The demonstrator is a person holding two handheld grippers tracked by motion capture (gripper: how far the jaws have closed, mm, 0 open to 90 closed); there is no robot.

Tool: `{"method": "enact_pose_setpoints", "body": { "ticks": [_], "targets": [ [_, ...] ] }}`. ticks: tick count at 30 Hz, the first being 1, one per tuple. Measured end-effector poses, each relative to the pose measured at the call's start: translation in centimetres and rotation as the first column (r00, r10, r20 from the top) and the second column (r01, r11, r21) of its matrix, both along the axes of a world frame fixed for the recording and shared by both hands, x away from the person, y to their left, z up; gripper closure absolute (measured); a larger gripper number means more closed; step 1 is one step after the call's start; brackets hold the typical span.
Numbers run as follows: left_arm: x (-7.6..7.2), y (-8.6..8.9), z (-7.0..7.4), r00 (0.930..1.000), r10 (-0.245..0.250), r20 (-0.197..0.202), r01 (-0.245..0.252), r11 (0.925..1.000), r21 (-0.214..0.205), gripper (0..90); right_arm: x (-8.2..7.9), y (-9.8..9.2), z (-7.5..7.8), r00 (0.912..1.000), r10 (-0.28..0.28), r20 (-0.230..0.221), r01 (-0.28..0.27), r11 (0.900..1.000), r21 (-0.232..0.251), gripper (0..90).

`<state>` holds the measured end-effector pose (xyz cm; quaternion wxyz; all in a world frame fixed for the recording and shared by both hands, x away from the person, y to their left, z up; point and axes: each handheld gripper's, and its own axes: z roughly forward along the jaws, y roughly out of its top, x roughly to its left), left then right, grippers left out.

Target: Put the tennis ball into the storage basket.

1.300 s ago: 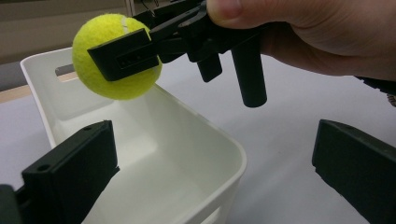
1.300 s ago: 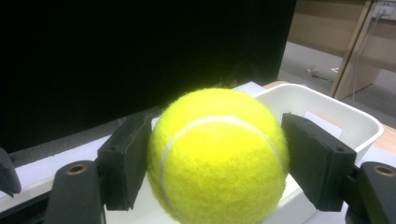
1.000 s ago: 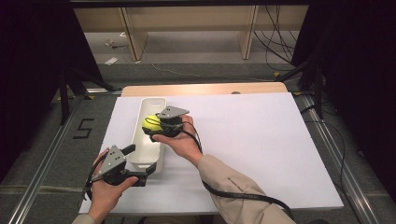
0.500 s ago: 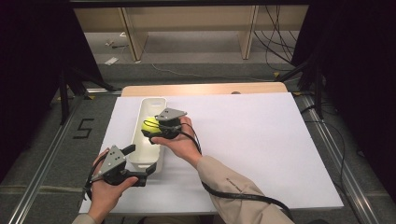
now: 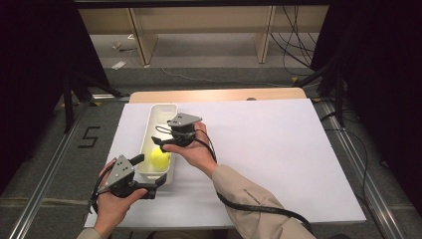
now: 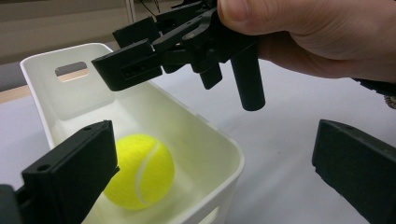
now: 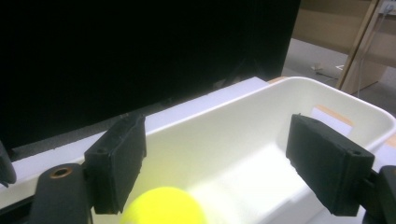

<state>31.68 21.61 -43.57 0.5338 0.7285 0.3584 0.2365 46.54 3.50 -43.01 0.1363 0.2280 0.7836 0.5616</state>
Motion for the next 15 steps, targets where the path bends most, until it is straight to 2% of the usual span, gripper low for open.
{"method": "enact_pose_setpoints", "body": {
  "ticks": [15],
  "targets": [
    [0.0,0.0,0.0,1.0000,0.001,0.002,-0.001,1.0000,0.002,0.0,1.2,-3.4,1.5,0.9985,-0.045,0.032,0.045,0.9989,-0.011,18.2]
  ]
}}
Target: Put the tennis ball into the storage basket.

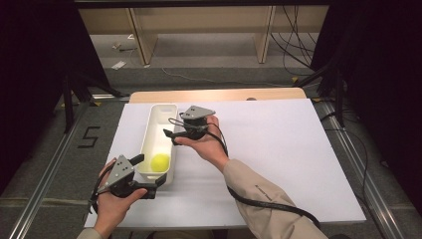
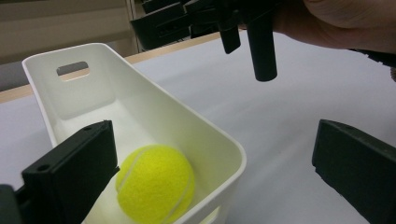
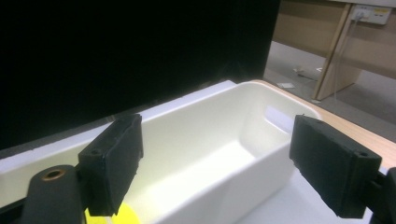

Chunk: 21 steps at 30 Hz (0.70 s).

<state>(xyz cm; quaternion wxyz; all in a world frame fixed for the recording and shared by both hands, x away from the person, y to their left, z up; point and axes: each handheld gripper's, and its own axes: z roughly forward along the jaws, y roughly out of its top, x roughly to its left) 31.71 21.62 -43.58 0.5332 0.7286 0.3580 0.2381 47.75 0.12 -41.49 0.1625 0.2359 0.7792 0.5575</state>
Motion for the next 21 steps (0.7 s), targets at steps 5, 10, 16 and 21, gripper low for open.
{"method": "enact_pose_setpoints", "body": {
  "ticks": [5,10,16,21],
  "targets": [
    [0.0,0.0,0.0,1.0000,0.000,-0.001,0.000,1.0000,0.002,0.0,0.5,-1.8,0.4,0.9995,-0.031,0.002,0.031,0.9995,-0.005,17.7],
    [0.0,0.0,0.0,1.0000,0.001,-0.002,-0.001,1.0000,0.004,0.0,0.9,-3.4,0.6,0.9985,-0.055,0.005,0.055,0.9985,-0.010,17.4],
    [0.0,-0.1,0.0,1.0000,0.004,-0.001,-0.004,1.0000,0.001,0.0,1.2,-5.0,0.8,0.9971,-0.076,0.006,0.076,0.9970,-0.015,17.1],
    [0.0,0.0,0.0,1.0000,0.004,-0.002,-0.004,1.0000,0.003,0.0,1.3,-6.3,0.9,0.9956,-0.094,0.006,0.094,0.9955,-0.017,17.1]
  ]
}}
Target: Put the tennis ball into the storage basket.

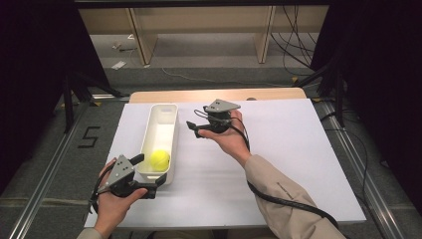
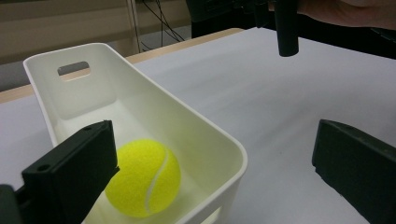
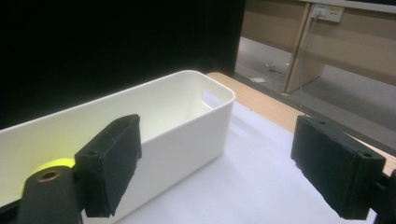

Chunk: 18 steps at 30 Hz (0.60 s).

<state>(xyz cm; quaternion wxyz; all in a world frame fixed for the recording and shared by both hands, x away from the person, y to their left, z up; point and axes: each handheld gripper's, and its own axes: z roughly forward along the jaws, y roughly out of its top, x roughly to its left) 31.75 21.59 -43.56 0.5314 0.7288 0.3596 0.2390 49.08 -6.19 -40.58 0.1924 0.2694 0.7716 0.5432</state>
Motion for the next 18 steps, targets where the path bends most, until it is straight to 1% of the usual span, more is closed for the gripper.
{"method": "enact_pose_setpoints", "body": {
  "ticks": [6,17,18],
  "targets": [
    [0.0,0.0,0.0,1.0000,0.000,0.002,0.000,1.0000,0.002,0.0,0.2,-1.3,0.0,0.9998,-0.020,-0.003,0.020,0.9998,-0.002,17.0],
    [0.0,0.0,0.0,1.0000,0.002,0.002,-0.002,1.0000,0.001,0.0,0.2,-3.2,0.1,0.9995,-0.033,-0.003,0.033,0.9995,-0.005,16.2],
    [0.0,0.0,0.0,1.0000,0.002,0.002,-0.002,1.0000,0.001,0.0,0.2,-3.3,0.1,0.9994,-0.036,-0.004,0.036,0.9994,0.001,16.2]
  ]
}}
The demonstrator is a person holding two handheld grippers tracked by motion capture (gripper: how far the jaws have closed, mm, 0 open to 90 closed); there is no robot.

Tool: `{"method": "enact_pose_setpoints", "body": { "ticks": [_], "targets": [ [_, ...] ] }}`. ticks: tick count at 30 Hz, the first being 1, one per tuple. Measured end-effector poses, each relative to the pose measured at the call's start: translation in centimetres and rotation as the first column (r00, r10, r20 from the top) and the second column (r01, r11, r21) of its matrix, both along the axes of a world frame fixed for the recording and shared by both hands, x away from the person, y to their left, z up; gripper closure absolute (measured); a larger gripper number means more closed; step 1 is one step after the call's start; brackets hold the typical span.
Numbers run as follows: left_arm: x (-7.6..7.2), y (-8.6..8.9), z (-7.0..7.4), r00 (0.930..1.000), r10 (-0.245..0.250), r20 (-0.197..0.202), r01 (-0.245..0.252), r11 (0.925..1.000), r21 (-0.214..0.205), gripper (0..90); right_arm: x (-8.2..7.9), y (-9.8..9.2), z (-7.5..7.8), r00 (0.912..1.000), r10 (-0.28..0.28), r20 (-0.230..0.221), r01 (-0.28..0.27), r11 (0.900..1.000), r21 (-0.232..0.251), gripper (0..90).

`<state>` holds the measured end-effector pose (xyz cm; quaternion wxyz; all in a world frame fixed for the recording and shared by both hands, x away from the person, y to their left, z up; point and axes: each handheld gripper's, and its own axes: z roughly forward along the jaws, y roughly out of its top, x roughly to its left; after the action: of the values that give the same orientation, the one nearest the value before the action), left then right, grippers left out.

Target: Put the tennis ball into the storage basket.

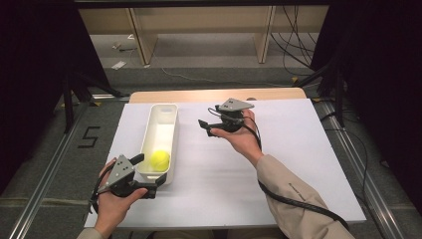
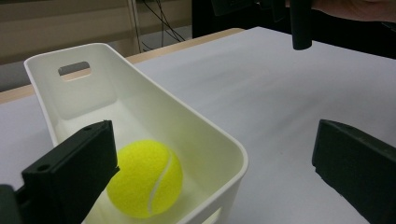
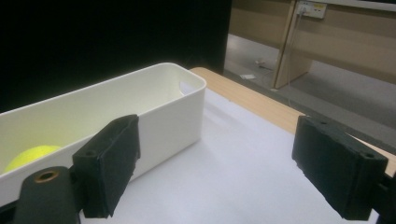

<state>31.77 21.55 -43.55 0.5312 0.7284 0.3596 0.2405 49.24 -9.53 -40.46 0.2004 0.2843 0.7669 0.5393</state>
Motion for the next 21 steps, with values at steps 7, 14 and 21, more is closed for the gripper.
{"method": "enact_pose_setpoints", "body": {
  "ticks": [7,14,21],
  "targets": [
    [0.0,0.0,0.0,1.0000,0.001,-0.001,-0.001,1.0000,0.001,0.0,0.0,-1.3,0.2,0.9999,-0.013,0.003,0.013,0.9999,0.004,16.2],
    [0.0,0.0,0.0,1.0000,0.002,-0.001,-0.002,1.0000,0.002,0.0,0.0,-2.4,0.1,0.9997,-0.025,-0.002,0.025,0.9996,0.009,16.2],
    [0.0,0.0,0.0,1.0000,0.003,-0.001,-0.003,1.0000,0.002,0.0,-0.1,-3.2,0.2,0.9993,-0.037,-0.001,0.037,0.9992,0.016,16.2]
  ]
}}
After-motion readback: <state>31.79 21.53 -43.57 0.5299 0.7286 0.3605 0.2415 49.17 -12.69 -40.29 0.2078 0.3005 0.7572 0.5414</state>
